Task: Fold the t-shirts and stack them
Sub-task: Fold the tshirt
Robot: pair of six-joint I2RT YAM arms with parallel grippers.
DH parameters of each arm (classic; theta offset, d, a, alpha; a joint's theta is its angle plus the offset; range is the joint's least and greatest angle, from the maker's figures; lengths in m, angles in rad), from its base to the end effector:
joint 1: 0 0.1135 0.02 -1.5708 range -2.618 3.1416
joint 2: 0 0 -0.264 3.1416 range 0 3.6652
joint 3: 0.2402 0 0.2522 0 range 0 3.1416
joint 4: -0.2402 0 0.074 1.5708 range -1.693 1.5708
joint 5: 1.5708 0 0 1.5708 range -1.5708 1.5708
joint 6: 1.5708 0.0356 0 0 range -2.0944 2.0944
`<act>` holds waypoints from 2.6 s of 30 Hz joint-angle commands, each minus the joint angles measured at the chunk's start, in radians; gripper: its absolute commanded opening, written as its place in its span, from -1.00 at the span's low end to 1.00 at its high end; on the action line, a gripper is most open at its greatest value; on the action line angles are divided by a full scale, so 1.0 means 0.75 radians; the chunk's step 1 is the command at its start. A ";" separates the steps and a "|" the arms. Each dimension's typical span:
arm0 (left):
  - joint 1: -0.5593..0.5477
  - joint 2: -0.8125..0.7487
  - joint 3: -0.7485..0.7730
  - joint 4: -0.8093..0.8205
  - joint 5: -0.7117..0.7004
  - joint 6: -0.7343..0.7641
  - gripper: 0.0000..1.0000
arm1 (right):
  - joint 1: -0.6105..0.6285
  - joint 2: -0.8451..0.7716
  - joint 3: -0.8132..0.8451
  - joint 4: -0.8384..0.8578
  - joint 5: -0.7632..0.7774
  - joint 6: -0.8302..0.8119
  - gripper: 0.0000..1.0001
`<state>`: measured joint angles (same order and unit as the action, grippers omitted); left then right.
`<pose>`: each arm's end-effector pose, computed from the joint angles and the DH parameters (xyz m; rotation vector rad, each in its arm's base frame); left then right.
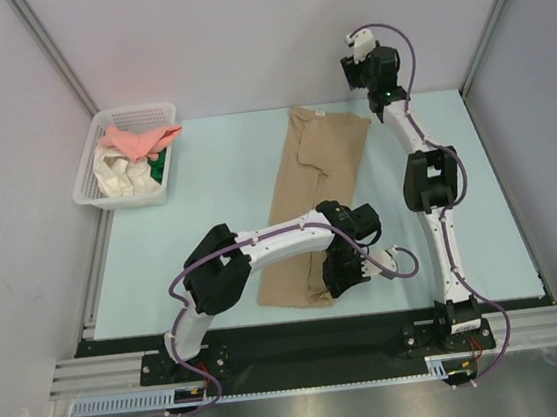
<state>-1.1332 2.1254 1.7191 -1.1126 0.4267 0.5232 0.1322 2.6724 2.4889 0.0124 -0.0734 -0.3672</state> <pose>0.1618 -0.3806 0.1900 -2.2176 -2.0126 0.6422 0.6095 0.0837 0.2285 -0.4826 1.6745 -0.1084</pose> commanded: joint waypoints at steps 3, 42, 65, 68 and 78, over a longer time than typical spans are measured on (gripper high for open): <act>-0.068 0.038 0.111 0.017 0.075 0.037 -0.89 | -0.019 -0.260 -0.019 -0.012 0.008 0.072 0.32; 0.944 -0.635 -0.740 0.469 0.024 -0.667 0.55 | -0.330 -1.342 -1.767 -0.362 -0.657 0.872 0.24; 0.979 -0.674 -0.846 0.440 -0.008 -0.614 0.47 | -0.180 -0.350 -0.652 -0.419 -0.389 0.786 -0.06; 0.979 -0.643 -0.820 0.434 -0.011 -0.612 0.47 | -0.180 -0.311 -0.621 -0.419 -0.403 0.796 -0.19; 0.979 -0.578 -0.764 0.416 -0.019 -0.610 0.47 | -0.139 -0.199 -0.484 -0.424 -0.420 0.831 -0.49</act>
<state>-0.4042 1.6878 1.1091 -0.7963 0.4202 0.0528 0.0200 2.4966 2.0594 -0.3183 -0.3786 0.2359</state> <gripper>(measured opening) 0.734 0.268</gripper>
